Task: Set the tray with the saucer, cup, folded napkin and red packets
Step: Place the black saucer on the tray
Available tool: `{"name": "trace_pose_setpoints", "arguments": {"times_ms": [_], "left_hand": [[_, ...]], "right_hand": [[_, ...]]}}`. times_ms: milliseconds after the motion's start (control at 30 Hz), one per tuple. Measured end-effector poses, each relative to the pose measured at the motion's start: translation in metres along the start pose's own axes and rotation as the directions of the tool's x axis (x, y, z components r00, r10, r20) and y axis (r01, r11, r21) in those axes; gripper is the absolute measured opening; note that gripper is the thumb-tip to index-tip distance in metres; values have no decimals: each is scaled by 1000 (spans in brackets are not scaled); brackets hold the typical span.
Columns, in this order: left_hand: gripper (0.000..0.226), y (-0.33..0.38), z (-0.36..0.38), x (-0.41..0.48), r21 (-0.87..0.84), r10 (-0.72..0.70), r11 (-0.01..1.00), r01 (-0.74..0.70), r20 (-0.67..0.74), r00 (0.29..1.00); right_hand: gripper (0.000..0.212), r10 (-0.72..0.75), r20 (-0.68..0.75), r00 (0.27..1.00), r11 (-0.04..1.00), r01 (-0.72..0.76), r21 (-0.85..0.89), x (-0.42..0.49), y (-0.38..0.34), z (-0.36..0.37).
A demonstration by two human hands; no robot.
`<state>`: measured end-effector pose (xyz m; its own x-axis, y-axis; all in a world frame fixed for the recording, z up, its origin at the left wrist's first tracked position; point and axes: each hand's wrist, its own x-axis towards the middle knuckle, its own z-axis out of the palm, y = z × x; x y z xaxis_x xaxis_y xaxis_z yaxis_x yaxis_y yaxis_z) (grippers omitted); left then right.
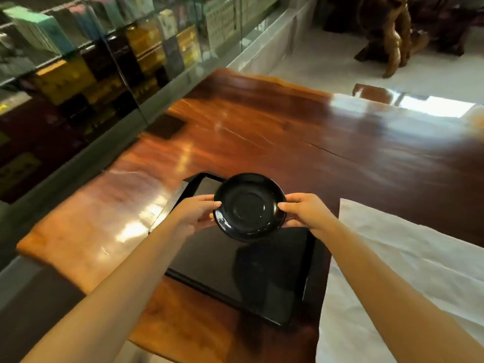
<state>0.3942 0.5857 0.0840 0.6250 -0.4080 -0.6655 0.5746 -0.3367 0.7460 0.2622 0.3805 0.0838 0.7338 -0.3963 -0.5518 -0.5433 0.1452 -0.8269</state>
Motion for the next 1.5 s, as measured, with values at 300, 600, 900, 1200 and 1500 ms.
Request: {"name": "trace_pose_setpoints", "arguments": {"times_ms": [300,600,900,1200,1500], "left_hand": [[31,-22,-34,51,87,-40,995,56,-178,983],[34,-19,-52,91,167,-47,982,88,-237,970],[32,-27,-58,101,260,-28,962,87,-225,974],[35,-37,-59,107,409,19,909,81,-234,972],[44,-2,-50,84,891,308,443,-94,-54,950]], "right_hand": [[24,214,-43,976,970,-218,-106,77,35,71],[25,257,-111,960,946,-274,-176,118,48,102],[31,193,-178,965,942,-233,-242,121,54,106],[35,196,-150,969,942,-228,-246,115,55,100],[51,144,-38,989,766,-136,-628,81,37,63]]}}
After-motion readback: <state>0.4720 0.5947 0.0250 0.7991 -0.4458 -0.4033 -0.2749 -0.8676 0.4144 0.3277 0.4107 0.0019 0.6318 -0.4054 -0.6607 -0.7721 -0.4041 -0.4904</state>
